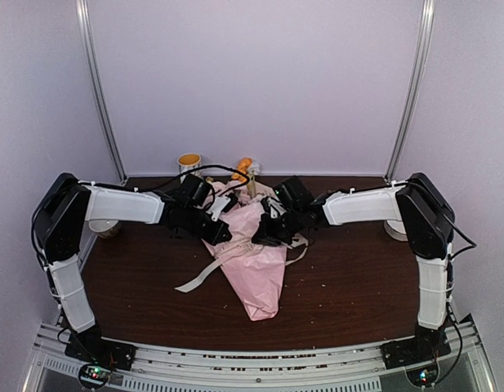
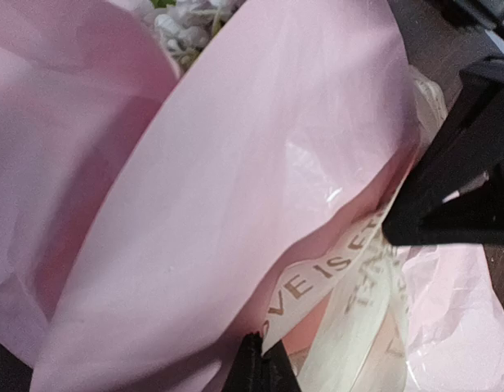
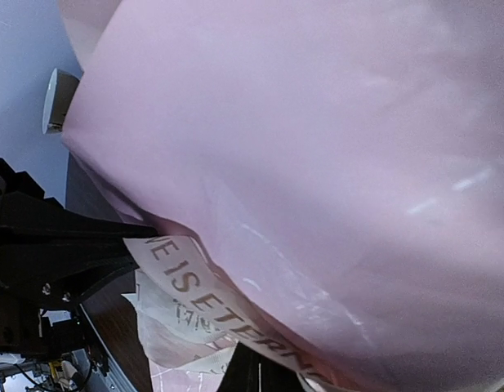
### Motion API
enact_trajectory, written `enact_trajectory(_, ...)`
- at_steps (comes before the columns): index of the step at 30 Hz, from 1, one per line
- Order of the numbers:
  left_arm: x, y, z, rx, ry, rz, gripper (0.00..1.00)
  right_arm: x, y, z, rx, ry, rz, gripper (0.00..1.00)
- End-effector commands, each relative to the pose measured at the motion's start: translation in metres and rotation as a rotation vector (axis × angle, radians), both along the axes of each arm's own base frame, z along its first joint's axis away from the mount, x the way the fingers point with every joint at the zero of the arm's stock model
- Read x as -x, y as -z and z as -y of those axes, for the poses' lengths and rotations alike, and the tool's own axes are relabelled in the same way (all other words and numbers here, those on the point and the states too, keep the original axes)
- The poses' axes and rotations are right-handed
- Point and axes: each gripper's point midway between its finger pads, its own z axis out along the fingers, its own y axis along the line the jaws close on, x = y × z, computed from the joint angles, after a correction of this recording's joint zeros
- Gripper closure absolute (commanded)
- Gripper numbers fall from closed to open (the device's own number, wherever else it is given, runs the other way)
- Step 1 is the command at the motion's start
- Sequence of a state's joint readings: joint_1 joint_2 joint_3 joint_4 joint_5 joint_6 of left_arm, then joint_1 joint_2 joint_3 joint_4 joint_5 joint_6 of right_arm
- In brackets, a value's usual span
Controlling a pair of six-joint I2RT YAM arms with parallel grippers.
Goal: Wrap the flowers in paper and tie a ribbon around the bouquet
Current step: Cross the ribbon over the folded bouquet.
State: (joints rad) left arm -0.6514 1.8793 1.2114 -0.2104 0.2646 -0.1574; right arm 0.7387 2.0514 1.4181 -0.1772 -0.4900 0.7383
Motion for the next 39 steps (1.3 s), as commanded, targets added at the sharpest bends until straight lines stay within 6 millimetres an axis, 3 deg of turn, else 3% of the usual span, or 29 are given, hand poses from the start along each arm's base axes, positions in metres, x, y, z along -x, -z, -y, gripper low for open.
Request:
enact_trajectory(1, -0.001, -0.012, -0.018, -0.036, -0.029, 0.060, 1.00, -0.015, -0.022, 0.026, 0.084, 0.035, 0.094, 1.00)
enact_trajectory(3, 0.001, -0.019, -0.024, -0.032, -0.051, 0.083, 1.00, -0.015, -0.020, 0.028, 0.098, 0.030, 0.093, 1.00)
enact_trajectory(9, 0.006, -0.064, -0.023, 0.038, -0.021, 0.172, 1.00, -0.014, -0.004, 0.028, 0.098, 0.028, 0.061, 1.00)
enact_trajectory(17, 0.042, -0.118, -0.028, 0.133, 0.090, 0.269, 1.00, -0.020, -0.001, 0.029, 0.079, 0.044, 0.051, 1.00)
enact_trajectory(22, 0.083, -0.117, -0.014, 0.178, 0.230, 0.232, 1.00, -0.019, -0.002, 0.027, 0.069, 0.041, 0.046, 1.00)
enact_trajectory(26, 0.114, -0.076, -0.003, 0.100, 0.331, 0.142, 1.00, -0.019, -0.009, 0.026, 0.053, 0.040, 0.053, 1.00)
enact_trajectory(28, 0.119, -0.054, -0.005, 0.050, 0.349, 0.084, 0.92, -0.018, -0.012, 0.025, 0.045, 0.036, 0.054, 1.00)
enact_trajectory(30, 0.120, -0.048, -0.007, 0.016, 0.365, 0.069, 0.76, -0.017, -0.014, 0.024, 0.042, 0.032, 0.056, 1.00)
enact_trajectory(35, 0.105, -0.074, -0.004, 0.009, 0.383, 0.186, 0.47, -0.015, -0.015, 0.023, 0.039, 0.028, 0.055, 1.00)
enact_trajectory(37, 0.096, -0.080, 0.002, 0.016, 0.386, 0.203, 0.41, -0.015, -0.016, 0.022, 0.035, 0.026, 0.056, 1.00)
enact_trajectory(39, 0.083, -0.070, 0.007, 0.007, 0.376, 0.188, 0.37, -0.014, -0.018, 0.021, 0.032, 0.024, 0.057, 1.00)
